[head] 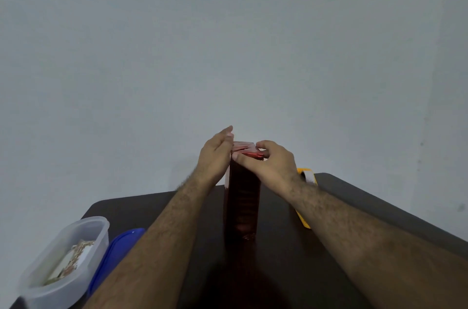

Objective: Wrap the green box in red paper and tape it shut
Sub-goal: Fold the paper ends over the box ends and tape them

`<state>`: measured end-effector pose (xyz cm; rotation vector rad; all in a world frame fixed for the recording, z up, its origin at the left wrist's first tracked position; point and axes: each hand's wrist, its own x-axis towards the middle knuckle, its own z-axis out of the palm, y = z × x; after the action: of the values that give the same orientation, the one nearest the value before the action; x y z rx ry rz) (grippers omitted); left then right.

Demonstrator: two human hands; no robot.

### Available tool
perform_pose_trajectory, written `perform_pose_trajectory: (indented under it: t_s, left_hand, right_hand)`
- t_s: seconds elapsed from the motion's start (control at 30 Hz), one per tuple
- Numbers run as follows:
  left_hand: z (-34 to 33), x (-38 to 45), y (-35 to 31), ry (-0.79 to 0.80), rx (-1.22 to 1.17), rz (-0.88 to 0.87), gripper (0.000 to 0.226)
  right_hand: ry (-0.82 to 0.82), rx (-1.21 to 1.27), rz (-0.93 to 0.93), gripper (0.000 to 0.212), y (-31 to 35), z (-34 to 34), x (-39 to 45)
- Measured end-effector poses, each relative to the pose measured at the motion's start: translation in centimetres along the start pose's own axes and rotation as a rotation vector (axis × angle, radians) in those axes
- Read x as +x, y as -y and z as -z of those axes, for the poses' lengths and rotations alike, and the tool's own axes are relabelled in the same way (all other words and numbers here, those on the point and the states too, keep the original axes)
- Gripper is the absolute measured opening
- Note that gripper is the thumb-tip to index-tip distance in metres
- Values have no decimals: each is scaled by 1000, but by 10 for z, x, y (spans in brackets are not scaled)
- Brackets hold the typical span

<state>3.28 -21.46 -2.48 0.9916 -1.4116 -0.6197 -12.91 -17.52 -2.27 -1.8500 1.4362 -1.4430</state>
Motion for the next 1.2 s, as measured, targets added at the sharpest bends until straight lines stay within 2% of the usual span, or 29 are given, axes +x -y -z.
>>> perform_pose_trajectory:
  t_s: [0.17,0.3,0.33,0.47,0.53,0.63,0.73,0.87,1.0,1.2]
  left_hand:
    - [1,-17,-6,136,66,116,54]
    - [-2,-36,-7,300,76,137,21]
    - [0,-39,-4,291,73,122,24]
    - [5,-43,11,256,79,57,75]
    - [3,-48,9,198,117,38,82]
    - [-1,-54,10,71,176,2,73]
    - [-3,-59,10,18,240,-33,64]
    - [-4,-63,10,-68,440,-115,61]
    - [-12,-71,10,-168,602,-111,68]
    - [-17,-72,10,-239,616,-145,30]
  right_hand:
    - [-34,36,48,61,-14,3,-4]
    - [-49,88,47,49,-22,5,-5]
    - [-55,90,46,48,-23,6,-5]
    - [-73,73,38,49,-25,4,-3]
    - [-78,74,9,53,-28,2,0]
    - [-10,64,-23,58,-32,1,-3]
    - [45,73,-16,61,-37,4,-7]
    - [-47,216,-118,47,-51,5,-3]
    - [-86,282,-160,51,-55,1,-6]
    - [135,399,-154,55,-57,2,-19]
